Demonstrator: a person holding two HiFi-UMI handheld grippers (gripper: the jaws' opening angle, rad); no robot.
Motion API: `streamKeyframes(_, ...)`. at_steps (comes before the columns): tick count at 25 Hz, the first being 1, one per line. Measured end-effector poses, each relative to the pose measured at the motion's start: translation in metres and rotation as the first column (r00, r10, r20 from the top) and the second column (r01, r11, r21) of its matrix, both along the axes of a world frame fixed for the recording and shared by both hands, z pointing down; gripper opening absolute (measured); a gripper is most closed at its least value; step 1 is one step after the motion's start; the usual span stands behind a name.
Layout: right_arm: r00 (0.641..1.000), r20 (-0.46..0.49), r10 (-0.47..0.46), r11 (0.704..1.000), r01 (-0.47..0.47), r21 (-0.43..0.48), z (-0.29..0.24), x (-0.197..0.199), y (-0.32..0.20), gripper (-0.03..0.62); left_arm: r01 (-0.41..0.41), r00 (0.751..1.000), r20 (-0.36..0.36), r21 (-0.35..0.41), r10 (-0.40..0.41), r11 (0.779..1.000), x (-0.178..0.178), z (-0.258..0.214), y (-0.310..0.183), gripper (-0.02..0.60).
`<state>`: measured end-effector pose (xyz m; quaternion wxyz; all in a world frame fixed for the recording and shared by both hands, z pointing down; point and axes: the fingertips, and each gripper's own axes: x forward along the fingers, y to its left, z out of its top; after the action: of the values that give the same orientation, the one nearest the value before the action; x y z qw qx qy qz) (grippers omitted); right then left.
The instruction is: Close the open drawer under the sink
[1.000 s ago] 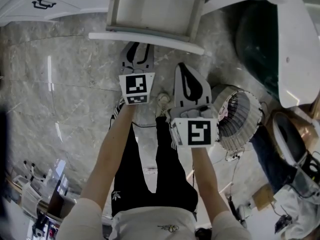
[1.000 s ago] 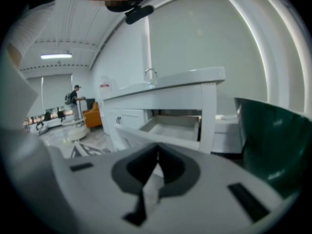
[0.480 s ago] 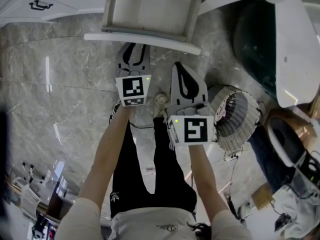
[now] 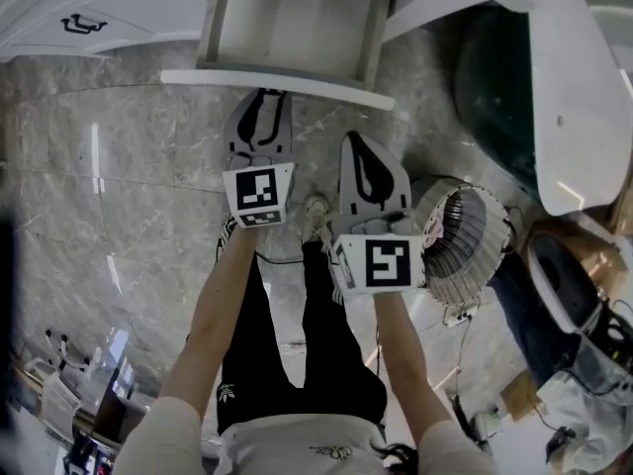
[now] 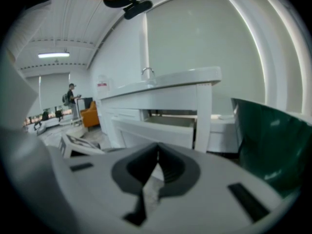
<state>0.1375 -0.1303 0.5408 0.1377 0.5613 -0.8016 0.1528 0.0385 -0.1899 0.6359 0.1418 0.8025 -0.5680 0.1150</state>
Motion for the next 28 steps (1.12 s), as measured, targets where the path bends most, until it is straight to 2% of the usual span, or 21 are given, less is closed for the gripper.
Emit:
streamKeyframes(8, 1.000, 0.009, 0.010, 1.000, -0.009, -0.011, -0.002, 0.002, 0.000, 0.029, -0.069, 0.996, 0.058, 0.036, 0.067, 0.997, 0.002, -0.015, -0.003, 0.135)
streamKeyframes(13, 1.000, 0.005, -0.007, 1.000, 0.007, -0.012, 0.002, 0.001, 0.004, 0.029, -0.089, 0.995, 0.044, 0.046, 0.087, 0.995, 0.005, -0.021, -0.002, 0.133)
streamKeyframes(20, 1.000, -0.003, -0.014, 1.000, 0.014, -0.013, 0.005, -0.004, 0.002, 0.029, -0.071, 0.997, 0.008, 0.043, 0.071, 0.997, 0.001, -0.027, -0.005, 0.134)
streamKeyframes(28, 1.000, -0.002, -0.012, 1.000, 0.012, -0.027, 0.007, -0.001, 0.004, 0.029, -0.064, 0.997, 0.036, 0.060, 0.062, 0.996, 0.004, -0.036, -0.023, 0.133)
